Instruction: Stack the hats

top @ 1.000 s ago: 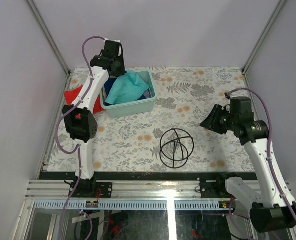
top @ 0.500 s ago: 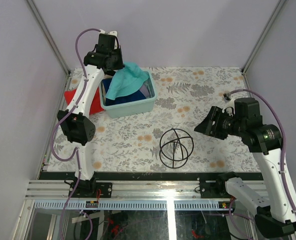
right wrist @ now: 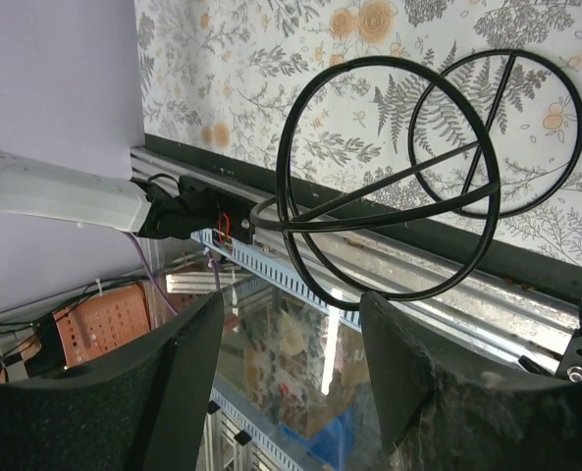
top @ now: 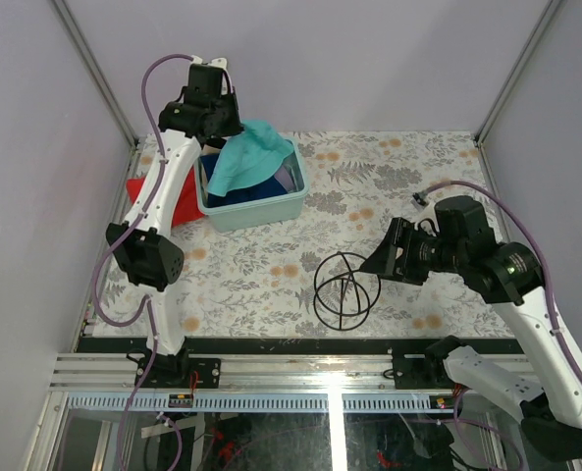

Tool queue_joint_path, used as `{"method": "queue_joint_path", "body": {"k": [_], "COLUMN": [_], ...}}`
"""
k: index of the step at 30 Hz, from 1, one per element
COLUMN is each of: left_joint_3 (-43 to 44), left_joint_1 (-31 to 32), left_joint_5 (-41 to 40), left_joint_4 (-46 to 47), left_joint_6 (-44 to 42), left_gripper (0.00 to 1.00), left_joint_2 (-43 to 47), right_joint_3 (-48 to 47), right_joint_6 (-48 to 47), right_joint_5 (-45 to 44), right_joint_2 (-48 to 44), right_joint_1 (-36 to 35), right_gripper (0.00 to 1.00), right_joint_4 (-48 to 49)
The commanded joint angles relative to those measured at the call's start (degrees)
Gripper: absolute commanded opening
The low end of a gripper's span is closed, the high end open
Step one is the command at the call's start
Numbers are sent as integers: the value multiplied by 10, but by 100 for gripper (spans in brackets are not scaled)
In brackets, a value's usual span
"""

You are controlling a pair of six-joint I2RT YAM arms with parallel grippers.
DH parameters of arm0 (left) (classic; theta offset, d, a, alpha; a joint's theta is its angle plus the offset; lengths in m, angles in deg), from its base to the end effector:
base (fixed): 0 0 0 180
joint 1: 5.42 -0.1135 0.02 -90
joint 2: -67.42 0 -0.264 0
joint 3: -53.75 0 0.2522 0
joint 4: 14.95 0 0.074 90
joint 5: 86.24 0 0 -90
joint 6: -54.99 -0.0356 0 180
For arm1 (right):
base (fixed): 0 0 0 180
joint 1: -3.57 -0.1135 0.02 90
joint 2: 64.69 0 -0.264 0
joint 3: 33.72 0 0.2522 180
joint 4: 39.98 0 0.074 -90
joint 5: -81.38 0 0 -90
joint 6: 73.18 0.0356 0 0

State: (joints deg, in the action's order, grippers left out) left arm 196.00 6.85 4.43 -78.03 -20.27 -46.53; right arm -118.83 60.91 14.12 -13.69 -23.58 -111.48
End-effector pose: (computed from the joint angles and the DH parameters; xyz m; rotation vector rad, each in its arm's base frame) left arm 0.4291 -0.0938 0.4118 -0.0405 2.1912 -0.2801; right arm 0.1250 0.0796 0.3952 0.1172 2.4015 1.0799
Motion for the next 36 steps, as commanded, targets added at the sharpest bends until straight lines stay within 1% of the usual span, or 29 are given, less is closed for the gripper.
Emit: {"method": "queue_joint_path", "body": {"k": [1,4,9,12,16,21,27,36], "left_joint_3": [-16,-25,-41,-43,-49,-59,-65,-69], "left_joint_1": [5,5,5,5,5,5,5,5], "left_joint_5": [-1,-4,-8,-9,-11,-14,-15,-17], "left_joint_4": [11,11,12,12,12,12,11,11], "left_joint_6": [6,6,7,6,2,-6,-11,-21], "left_gripper": [0,0,0,0,0,0,0,0], "left_joint_2": [34,41,52,56,63,69,70,71], "right_joint_3": [20,26,28,35,31,33,38,45], "right_joint_6": [44,59,62,64,58,54,61,75], "right_joint_5": [-14,-24,-68,-95,-133,-170,-179,-203], "right_joint_2": [1,13,42,51,52,50,62,74], "right_joint_1": [-36,-63,-127,-152,-155,-156,-156,-160], "right_gripper": [65,65,66,65,64,59,50,43], "right_joint_4": [43,72,90,101,94,87,109,145]}}
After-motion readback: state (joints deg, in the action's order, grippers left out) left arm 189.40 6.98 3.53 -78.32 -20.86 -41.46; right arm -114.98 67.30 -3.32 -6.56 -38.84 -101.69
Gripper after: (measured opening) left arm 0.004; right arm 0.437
